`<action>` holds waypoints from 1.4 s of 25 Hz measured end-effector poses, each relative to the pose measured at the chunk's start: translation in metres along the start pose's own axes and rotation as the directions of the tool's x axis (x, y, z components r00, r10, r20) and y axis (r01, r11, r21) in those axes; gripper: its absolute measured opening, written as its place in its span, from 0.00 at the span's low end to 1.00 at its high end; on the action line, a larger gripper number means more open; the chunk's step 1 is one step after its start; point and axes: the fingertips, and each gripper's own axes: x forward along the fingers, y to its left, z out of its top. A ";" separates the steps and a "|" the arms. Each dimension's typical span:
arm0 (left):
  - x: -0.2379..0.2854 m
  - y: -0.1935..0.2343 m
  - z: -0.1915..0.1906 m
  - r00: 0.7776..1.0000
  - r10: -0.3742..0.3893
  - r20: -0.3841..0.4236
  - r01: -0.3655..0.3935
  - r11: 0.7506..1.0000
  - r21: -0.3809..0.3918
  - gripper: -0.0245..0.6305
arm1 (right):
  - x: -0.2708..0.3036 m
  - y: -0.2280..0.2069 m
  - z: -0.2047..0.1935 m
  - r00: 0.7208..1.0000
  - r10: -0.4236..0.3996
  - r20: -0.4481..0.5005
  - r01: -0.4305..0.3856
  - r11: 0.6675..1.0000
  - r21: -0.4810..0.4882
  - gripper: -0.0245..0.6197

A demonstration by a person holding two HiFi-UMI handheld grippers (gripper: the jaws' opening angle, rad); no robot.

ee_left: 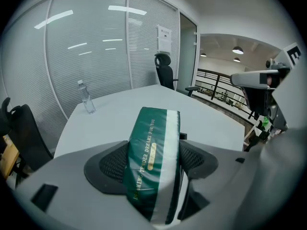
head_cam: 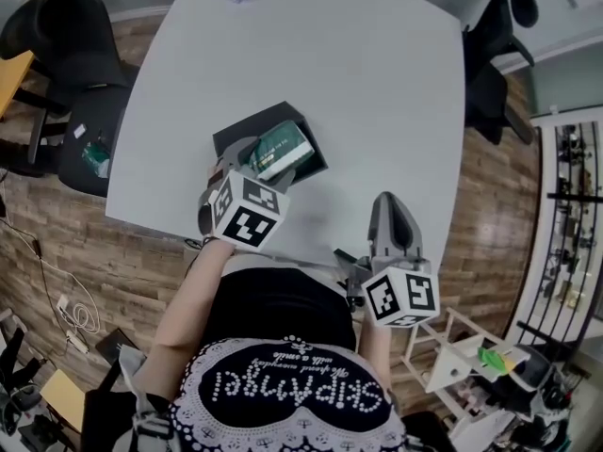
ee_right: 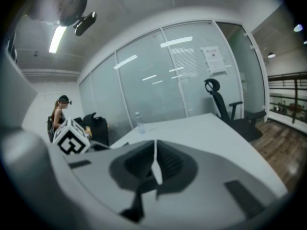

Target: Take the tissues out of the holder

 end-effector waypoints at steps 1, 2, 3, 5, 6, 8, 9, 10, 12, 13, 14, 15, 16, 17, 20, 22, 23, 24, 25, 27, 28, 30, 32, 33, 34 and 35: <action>-0.003 0.001 0.002 1.000 0.002 0.011 -0.002 1.000 -0.002 0.57 | -0.001 0.001 0.001 1.000 -0.001 0.004 0.001 1.000 -0.002 0.09; -0.006 0.002 0.004 1.000 0.003 0.022 -0.003 1.000 -0.004 0.57 | -0.002 0.002 0.001 1.000 -0.002 0.009 0.002 1.000 -0.003 0.09; -0.009 0.002 0.006 0.999 0.004 0.034 -0.004 1.000 -0.006 0.57 | -0.003 0.003 0.002 1.000 -0.002 0.013 0.002 1.000 -0.005 0.09; -0.014 0.004 0.011 0.998 0.011 0.061 -0.010 1.000 -0.010 0.57 | -0.006 0.004 0.002 1.000 -0.003 0.022 0.003 1.000 -0.008 0.09; -0.017 0.005 0.013 0.997 0.016 0.075 -0.015 1.000 -0.012 0.57 | -0.008 0.004 0.003 1.000 -0.004 0.028 0.004 1.000 -0.009 0.09; -0.023 0.007 0.018 0.994 0.027 0.104 -0.025 1.000 -0.020 0.57 | -0.011 0.005 0.004 0.999 -0.005 0.038 0.006 1.000 -0.010 0.09; -0.027 0.008 0.021 0.993 0.031 0.118 -0.028 0.999 -0.026 0.57 | -0.012 0.006 0.005 0.999 -0.006 0.041 0.007 1.000 -0.010 0.09; -0.030 0.010 0.023 0.991 0.034 0.133 -0.030 0.999 -0.034 0.57 | -0.013 0.007 0.005 0.999 -0.008 0.044 0.008 1.000 -0.011 0.09; -0.037 0.013 0.028 0.986 0.040 0.164 -0.033 0.998 -0.047 0.57 | -0.015 0.008 0.007 0.999 -0.011 0.051 0.012 1.000 -0.012 0.09; -0.040 0.014 0.031 0.983 0.042 0.178 -0.034 0.998 -0.051 0.57 | -0.016 0.008 0.008 0.998 -0.013 0.055 0.014 1.000 -0.013 0.09; -0.043 0.014 0.033 0.981 0.043 0.191 -0.034 0.998 -0.053 0.57 | -0.017 0.007 0.010 0.998 -0.015 0.059 0.016 1.000 -0.014 0.09; -0.047 0.015 0.036 0.978 0.043 0.204 -0.032 0.998 -0.055 0.57 | -0.018 0.007 0.011 0.998 -0.016 0.064 0.017 1.000 -0.016 0.09; -0.051 0.014 0.039 0.975 0.042 0.218 -0.030 0.998 -0.056 0.57 | -0.020 0.007 0.012 0.998 -0.016 0.068 0.018 1.000 -0.017 0.09; -0.056 0.014 0.042 0.972 0.041 0.232 -0.029 0.998 -0.057 0.57 | -0.021 0.008 0.013 0.997 -0.017 0.073 0.018 1.000 -0.018 0.09; -0.069 0.015 0.049 0.961 0.048 0.271 -0.033 0.998 -0.061 0.57 | -0.024 0.011 0.017 0.996 -0.018 0.087 0.020 1.000 -0.019 0.09; -0.078 0.017 0.055 0.952 0.055 0.300 -0.037 0.997 -0.068 0.57 | -0.025 0.012 0.020 0.995 -0.017 0.095 0.020 1.000 -0.023 0.09; -0.083 0.019 0.058 0.947 0.060 0.315 -0.039 0.997 -0.073 0.57 | -0.025 0.012 0.022 0.995 -0.017 0.098 0.020 0.999 -0.025 0.09; -0.087 0.020 0.062 0.942 0.065 0.330 -0.042 0.996 -0.078 0.57 | -0.025 0.012 0.023 0.995 -0.018 0.101 0.021 0.999 -0.028 0.09; -0.091 0.022 0.065 0.936 0.072 0.346 -0.045 0.995 -0.084 0.57 | -0.025 0.012 0.024 0.995 -0.019 0.103 0.023 0.999 -0.030 0.09; -0.099 0.027 0.071 0.922 0.086 0.377 -0.052 0.994 -0.098 0.57 | -0.023 0.012 0.026 0.994 -0.023 0.107 0.027 0.999 -0.034 0.09; -0.104 0.029 0.073 0.915 0.094 0.392 -0.056 0.993 -0.107 0.57 | -0.023 0.013 0.028 0.994 -0.025 0.109 0.029 0.999 -0.037 0.09; -0.113 0.035 0.077 0.900 0.111 0.422 -0.064 0.990 -0.123 0.57 | -0.021 0.014 0.032 0.993 -0.029 0.115 0.034 0.998 -0.044 0.09; -0.120 0.042 0.080 0.886 0.123 0.448 -0.069 0.988 -0.135 0.57 | -0.018 0.016 0.036 0.992 -0.034 0.122 0.040 0.998 -0.048 0.09; -0.123 0.045 0.081 0.880 0.127 0.458 -0.070 0.988 -0.140 0.57 | -0.017 0.016 0.039 0.991 -0.037 0.125 0.044 0.998 -0.051 0.09; -0.126 0.047 0.081 0.875 0.131 0.467 -0.071 0.987 -0.145 0.57 | -0.016 0.016 0.041 0.991 -0.039 0.129 0.047 0.997 -0.053 0.09; -0.129 0.049 0.082 0.870 0.136 0.473 -0.073 0.986 -0.148 0.57 | -0.016 0.016 0.043 0.990 -0.041 0.133 0.049 0.997 -0.057 0.09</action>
